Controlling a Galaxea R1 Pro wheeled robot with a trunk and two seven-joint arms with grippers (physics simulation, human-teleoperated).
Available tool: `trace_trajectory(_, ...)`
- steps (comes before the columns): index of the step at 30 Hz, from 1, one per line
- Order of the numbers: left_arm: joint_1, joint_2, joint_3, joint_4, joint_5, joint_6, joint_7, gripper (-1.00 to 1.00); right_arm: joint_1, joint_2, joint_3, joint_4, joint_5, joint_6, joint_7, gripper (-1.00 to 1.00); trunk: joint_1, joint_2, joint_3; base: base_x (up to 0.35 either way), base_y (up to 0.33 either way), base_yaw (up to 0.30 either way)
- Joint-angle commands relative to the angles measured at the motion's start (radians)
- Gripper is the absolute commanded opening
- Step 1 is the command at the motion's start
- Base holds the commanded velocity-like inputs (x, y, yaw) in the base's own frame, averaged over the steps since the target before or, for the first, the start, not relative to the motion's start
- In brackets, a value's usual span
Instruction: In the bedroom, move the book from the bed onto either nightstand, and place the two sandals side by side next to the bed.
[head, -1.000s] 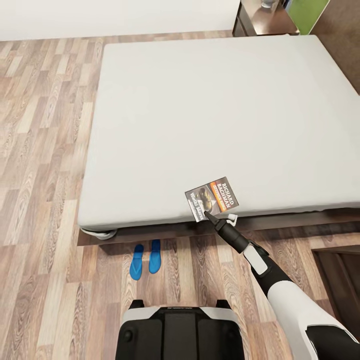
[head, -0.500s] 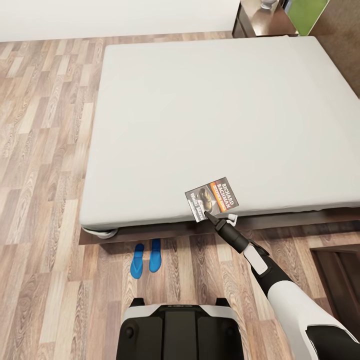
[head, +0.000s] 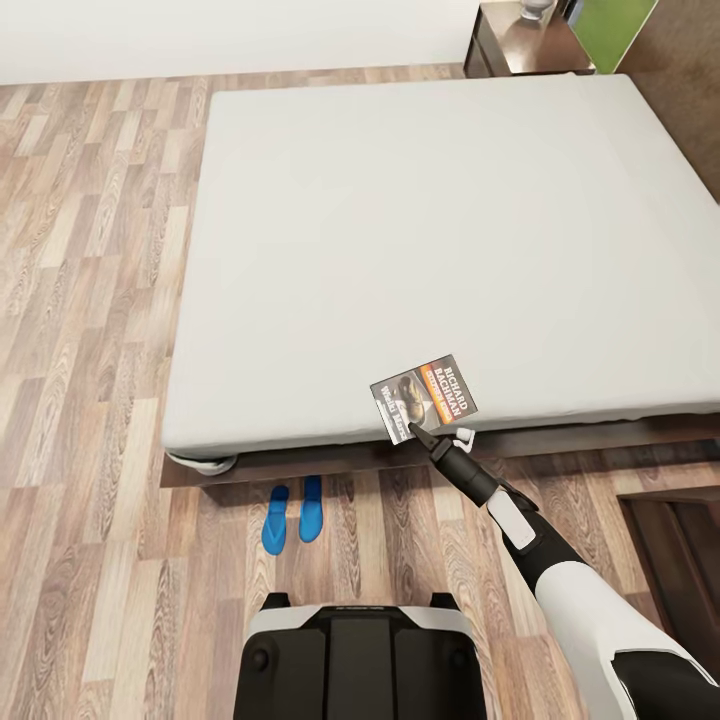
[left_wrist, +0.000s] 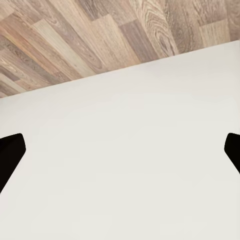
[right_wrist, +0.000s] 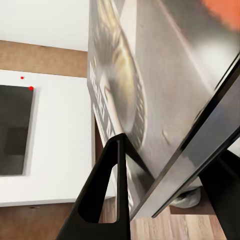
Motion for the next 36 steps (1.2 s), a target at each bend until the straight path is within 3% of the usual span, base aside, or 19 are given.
trace_trajectory(1, 0.0, 0.0, -0.009, 0.001, 0.009, -0.003, 0.0, 1.0, 0.0, -0.001, 0.002, 0.0, -0.01, 0.01, 0.001, -1.0, -0.003, 0.006, 0.002, 0.0, 0.0, 0.0)
trace_trajectory(8, 0.0, 0.0, -0.009, 0.001, 0.009, -0.003, 0.001, 1.0, 0.0, 0.0, 0.002, 0.0, -0.01, 0.01, 0.001, -1.0, -0.03, 0.055, 0.024, 0.0, 0.0, 0.0)
trace_trajectory(20, 0.0, 0.0, -0.009, 0.001, 0.009, 0.001, 0.002, 1.0, 0.0, -0.002, 0.002, 0.0, -0.011, 0.01, 0.001, -1.0, -0.03, 0.055, 0.027, 0.0, 0.0, 0.0)
trace_trajectory(36, 0.0, 0.0, -0.009, 0.001, 0.009, 0.018, 0.005, 1.0, 0.0, -0.002, 0.002, 0.0, -0.011, 0.006, 0.011, -1.0, -0.03, 0.055, 0.05, 0.0, 0.0, 0.0)
